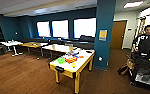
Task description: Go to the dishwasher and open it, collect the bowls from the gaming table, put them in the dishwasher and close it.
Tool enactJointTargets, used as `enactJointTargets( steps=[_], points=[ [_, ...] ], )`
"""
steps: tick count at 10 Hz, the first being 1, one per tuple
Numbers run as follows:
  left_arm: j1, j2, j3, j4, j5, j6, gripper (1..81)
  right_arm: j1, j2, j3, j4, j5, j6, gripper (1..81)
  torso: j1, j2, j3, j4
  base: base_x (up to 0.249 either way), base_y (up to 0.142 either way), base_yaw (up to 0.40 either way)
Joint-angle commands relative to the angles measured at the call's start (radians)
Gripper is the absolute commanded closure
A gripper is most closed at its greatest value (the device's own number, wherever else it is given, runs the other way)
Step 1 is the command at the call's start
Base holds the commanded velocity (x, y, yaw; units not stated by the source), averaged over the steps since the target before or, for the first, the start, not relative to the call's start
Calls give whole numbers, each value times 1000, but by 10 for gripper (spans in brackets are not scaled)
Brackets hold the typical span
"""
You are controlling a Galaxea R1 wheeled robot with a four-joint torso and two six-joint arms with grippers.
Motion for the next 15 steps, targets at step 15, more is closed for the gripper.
enactJointTargets(
  steps=[15],
  points=[
    [-63, -5, -4, 1, 40, 2, 10, 66, 3, 4, -3, -46, 1, 10, 1, 0, 0, 0, 61, 125, 0]
  ],
)
